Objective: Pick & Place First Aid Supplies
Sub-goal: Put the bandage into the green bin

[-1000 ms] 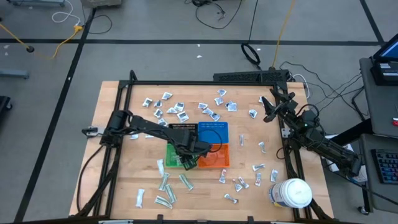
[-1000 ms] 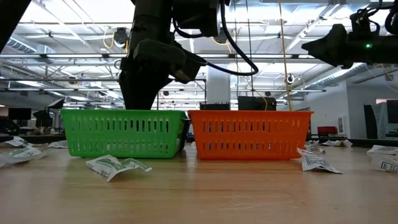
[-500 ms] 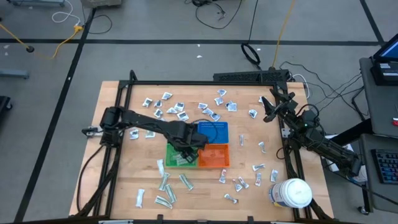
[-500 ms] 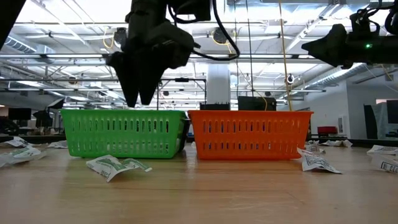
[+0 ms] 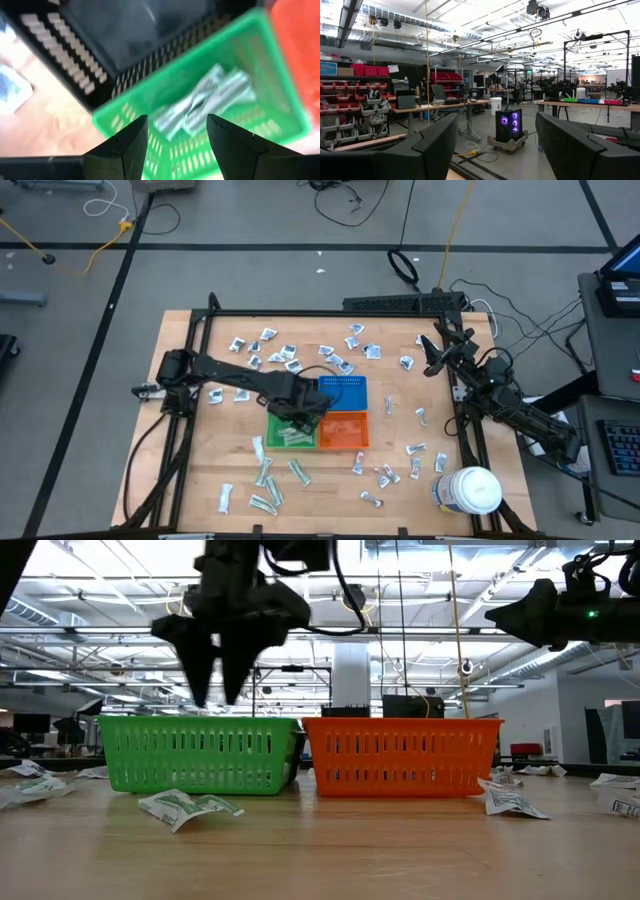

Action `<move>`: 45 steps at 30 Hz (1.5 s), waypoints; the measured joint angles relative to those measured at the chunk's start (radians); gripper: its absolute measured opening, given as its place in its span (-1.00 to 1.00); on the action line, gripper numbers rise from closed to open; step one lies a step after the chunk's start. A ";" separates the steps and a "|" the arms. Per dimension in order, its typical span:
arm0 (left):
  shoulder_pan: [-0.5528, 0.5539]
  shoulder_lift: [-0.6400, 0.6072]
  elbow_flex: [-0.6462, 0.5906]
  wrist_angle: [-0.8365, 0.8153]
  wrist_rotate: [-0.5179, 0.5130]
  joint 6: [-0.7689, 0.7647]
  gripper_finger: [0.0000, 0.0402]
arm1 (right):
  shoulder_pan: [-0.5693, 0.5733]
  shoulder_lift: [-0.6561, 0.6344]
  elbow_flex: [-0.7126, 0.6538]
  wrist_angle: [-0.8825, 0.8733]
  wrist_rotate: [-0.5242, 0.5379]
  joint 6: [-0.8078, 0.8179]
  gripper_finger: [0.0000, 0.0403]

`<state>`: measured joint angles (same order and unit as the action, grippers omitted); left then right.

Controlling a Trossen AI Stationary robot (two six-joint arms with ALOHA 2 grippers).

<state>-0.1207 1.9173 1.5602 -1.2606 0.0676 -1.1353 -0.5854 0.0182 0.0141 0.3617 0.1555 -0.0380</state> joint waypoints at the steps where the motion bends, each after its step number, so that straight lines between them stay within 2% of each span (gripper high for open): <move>1: -0.012 -0.013 -0.018 0.004 0.009 -0.015 0.04 | 0.000 0.000 0.000 0.000 0.000 0.000 0.31; 11: -0.172 -0.150 -0.171 0.016 0.020 -0.237 0.04 | 0.000 0.000 0.000 0.000 0.000 0.000 0.31; 23: -0.452 -0.262 -0.320 0.055 0.054 -0.573 0.04 | 0.000 0.000 0.000 0.000 0.000 0.000 0.31; 35: -0.682 -0.265 -0.328 0.096 0.099 -0.827 0.04 | 0.000 0.000 0.000 0.000 0.000 0.000 0.31; 45: -0.749 -0.196 -0.328 0.183 0.117 -0.900 0.04 | 0.000 0.000 0.000 0.000 0.000 0.000 0.31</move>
<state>-0.8695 1.7212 1.2320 -1.0774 0.1843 -2.0350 -0.5854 0.0181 0.0139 0.3614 0.1555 -0.0380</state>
